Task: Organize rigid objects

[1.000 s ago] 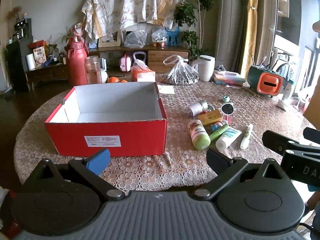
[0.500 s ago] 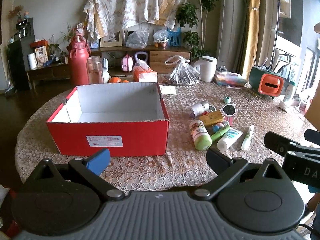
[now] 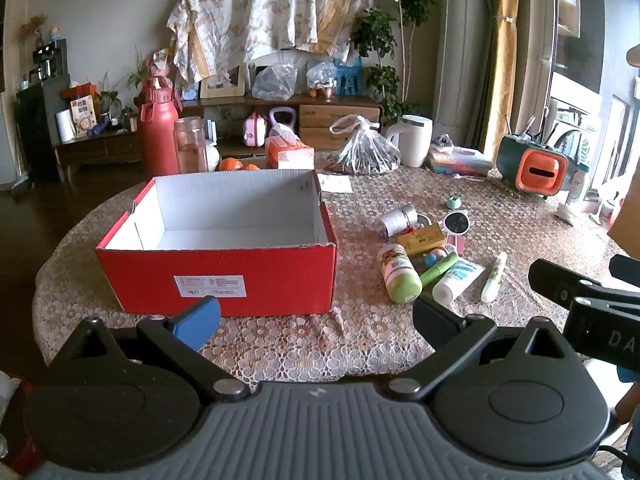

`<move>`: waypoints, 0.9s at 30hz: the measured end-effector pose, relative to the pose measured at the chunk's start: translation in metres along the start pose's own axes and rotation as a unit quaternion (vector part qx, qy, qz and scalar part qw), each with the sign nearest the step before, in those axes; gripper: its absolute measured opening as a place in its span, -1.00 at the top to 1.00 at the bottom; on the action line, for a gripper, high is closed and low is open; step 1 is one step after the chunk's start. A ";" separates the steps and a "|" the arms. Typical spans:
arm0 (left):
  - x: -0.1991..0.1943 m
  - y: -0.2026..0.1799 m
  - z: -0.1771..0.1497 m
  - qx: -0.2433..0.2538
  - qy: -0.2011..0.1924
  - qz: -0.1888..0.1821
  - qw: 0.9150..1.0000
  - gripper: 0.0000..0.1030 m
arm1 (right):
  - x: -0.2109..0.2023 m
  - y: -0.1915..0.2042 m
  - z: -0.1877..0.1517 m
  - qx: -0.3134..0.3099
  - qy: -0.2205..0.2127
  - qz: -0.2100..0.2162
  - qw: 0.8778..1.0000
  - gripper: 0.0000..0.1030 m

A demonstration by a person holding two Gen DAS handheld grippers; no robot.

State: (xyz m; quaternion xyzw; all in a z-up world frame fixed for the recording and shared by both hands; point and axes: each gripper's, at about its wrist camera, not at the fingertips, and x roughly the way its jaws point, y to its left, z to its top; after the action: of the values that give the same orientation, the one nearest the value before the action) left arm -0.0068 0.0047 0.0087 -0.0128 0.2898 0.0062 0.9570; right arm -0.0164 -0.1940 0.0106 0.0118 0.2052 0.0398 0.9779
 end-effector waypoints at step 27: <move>0.077 -0.015 0.048 0.039 0.003 0.002 0.999 -1.00 | 0.067 -0.059 0.024 0.000 0.012 -0.044 0.999 -1.00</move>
State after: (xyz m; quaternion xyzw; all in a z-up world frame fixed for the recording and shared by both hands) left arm 0.0836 -0.0082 0.0061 0.0250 0.2928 -0.0036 0.9558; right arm 0.0588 -0.2473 0.0030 0.0021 0.2171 -0.0035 0.9761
